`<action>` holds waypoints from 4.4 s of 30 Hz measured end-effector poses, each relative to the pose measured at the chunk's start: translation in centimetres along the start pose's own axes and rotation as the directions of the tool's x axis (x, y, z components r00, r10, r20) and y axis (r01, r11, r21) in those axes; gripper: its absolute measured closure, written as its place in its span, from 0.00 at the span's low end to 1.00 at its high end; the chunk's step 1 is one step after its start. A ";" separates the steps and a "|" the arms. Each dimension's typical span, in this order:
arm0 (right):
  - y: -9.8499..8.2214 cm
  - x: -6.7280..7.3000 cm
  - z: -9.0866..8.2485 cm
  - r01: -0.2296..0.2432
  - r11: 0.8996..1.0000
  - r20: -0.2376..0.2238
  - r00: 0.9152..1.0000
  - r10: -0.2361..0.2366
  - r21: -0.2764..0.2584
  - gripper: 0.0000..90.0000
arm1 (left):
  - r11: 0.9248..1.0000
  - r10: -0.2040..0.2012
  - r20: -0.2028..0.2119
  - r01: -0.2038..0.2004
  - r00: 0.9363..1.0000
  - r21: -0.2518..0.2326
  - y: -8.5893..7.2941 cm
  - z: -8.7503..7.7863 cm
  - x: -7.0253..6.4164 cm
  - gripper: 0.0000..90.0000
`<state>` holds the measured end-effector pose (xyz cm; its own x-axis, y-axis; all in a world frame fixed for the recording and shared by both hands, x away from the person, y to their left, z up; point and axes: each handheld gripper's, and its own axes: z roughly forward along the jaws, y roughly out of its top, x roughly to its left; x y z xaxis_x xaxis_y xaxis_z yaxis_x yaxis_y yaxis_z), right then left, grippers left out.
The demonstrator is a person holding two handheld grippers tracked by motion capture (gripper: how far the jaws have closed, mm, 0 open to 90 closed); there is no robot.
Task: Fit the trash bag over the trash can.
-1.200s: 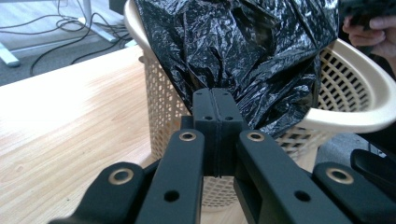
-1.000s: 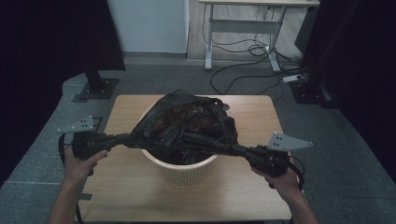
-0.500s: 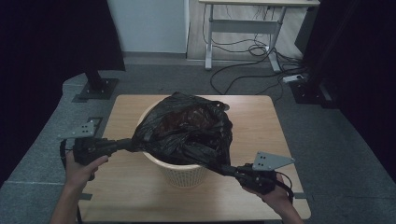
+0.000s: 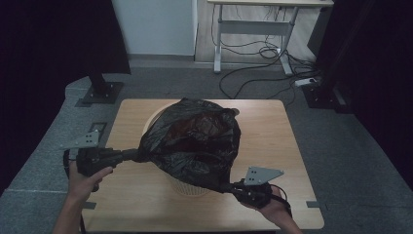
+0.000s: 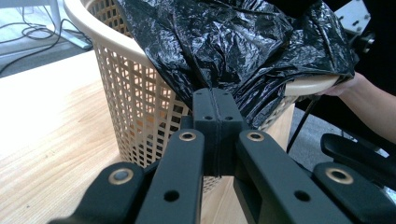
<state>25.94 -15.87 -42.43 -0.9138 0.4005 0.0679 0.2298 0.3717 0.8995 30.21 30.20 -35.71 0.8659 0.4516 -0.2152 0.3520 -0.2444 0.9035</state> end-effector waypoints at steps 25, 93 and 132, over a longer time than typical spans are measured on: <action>-2.6 -1.4 5.0 -0.040 0.991 0.024 0.999 0.038 0.127 0.99 | 0.998 -0.011 -0.036 0.013 0.999 0.066 -0.6 2.1 0.5 0.99; -1.7 -2.7 -4.4 -0.063 0.998 0.186 0.981 0.062 -0.002 0.47 | 0.998 0.035 -0.088 -0.030 0.996 0.057 4.2 1.7 -0.3 0.85; 10.5 -10.2 -2.4 -0.001 0.997 0.312 0.950 0.027 -0.083 0.41 | 0.994 0.080 -0.122 -0.071 0.989 0.079 4.2 1.8 -1.2 0.99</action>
<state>36.88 -18.08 -32.61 -0.7568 0.6520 -0.0461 0.2024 0.3008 0.9319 31.31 27.11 -32.37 0.8417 0.5315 -0.0951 0.3164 -0.3429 0.8845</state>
